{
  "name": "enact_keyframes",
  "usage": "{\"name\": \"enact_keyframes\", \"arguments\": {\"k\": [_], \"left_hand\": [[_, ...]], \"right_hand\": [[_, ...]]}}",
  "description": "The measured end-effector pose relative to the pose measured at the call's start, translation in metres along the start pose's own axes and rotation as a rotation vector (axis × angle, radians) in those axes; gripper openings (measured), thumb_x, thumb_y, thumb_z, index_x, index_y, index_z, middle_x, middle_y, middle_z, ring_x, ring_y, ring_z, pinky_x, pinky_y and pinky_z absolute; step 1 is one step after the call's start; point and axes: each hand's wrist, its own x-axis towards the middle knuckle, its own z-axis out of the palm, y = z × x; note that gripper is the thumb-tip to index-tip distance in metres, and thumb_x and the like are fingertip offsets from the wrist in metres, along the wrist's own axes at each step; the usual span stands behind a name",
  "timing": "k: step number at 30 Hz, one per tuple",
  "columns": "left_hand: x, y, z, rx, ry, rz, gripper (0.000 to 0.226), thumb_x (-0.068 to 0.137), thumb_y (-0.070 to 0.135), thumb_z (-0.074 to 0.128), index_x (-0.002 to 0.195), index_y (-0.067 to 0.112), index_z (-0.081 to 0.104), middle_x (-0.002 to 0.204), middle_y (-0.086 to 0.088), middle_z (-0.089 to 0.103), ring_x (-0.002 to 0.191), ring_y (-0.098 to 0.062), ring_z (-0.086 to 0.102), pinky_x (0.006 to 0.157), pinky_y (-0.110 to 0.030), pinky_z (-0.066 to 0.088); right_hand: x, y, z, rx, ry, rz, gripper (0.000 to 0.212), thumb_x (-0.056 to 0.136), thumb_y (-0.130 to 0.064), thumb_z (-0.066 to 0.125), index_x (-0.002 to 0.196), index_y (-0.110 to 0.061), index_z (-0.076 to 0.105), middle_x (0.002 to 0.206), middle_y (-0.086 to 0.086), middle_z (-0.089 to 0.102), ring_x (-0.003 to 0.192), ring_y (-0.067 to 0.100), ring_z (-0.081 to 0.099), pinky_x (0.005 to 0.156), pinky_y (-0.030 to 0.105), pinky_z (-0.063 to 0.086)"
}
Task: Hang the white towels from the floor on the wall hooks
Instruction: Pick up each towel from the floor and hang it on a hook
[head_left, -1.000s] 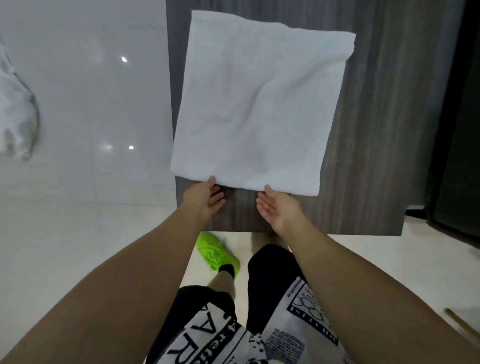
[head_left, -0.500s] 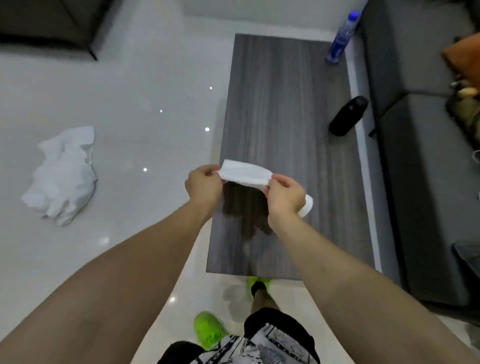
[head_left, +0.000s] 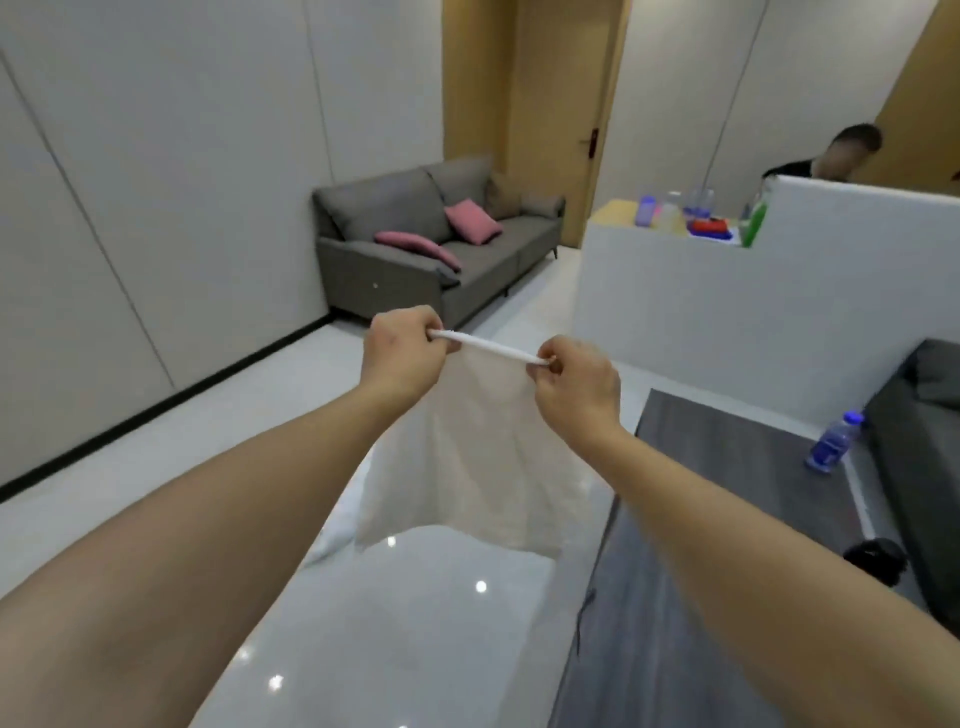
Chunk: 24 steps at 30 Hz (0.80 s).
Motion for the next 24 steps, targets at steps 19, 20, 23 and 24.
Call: {"name": "enact_keyframes", "arguments": {"k": [19, 20, 23, 24], "left_hand": [[0.023, -0.239, -0.513, 0.657, 0.600, -0.347, 0.011, 0.082, 0.029, 0.072, 0.081, 0.020, 0.068, 0.080, -0.004, 0.067, 0.083, -0.026, 0.059, 0.066, -0.028, 0.038], [0.016, -0.248, -0.537, 0.659, 0.635, -0.388, 0.011, 0.081, 0.030, 0.073, 0.080, 0.021, 0.066, 0.076, -0.003, 0.065, 0.080, -0.025, 0.058, 0.065, -0.027, 0.038], [-0.018, -0.271, -0.603, 0.678, 0.706, -0.478, 0.012, 0.081, 0.027, 0.072, 0.077, 0.022, 0.063, 0.070, -0.002, 0.060, 0.073, -0.023, 0.055, 0.062, -0.026, 0.040], [-0.033, -0.277, -0.624, 0.690, 0.718, -0.505, 0.013, 0.082, 0.026, 0.072, 0.076, 0.022, 0.061, 0.069, -0.001, 0.059, 0.071, -0.022, 0.053, 0.059, -0.024, 0.039]], "right_hand": [[0.061, -0.549, 0.280, 0.644, -0.553, -0.760, 0.007, 0.084, -0.023, 0.068, 0.084, -0.026, 0.074, 0.073, -0.014, 0.065, 0.078, 0.012, 0.063, 0.063, 0.020, 0.041], [0.054, -0.578, 0.292, 0.682, -0.584, -0.784, 0.006, 0.084, -0.024, 0.068, 0.083, -0.026, 0.073, 0.074, -0.013, 0.066, 0.078, 0.013, 0.063, 0.065, 0.021, 0.044], [0.021, -0.665, 0.322, 0.764, -0.660, -0.885, 0.005, 0.084, -0.023, 0.067, 0.082, -0.024, 0.072, 0.077, -0.009, 0.068, 0.080, 0.016, 0.064, 0.071, 0.027, 0.049], [0.007, -0.692, 0.329, 0.783, -0.679, -0.926, 0.005, 0.084, -0.022, 0.068, 0.083, -0.023, 0.072, 0.077, -0.008, 0.068, 0.080, 0.017, 0.064, 0.070, 0.027, 0.048]]}}
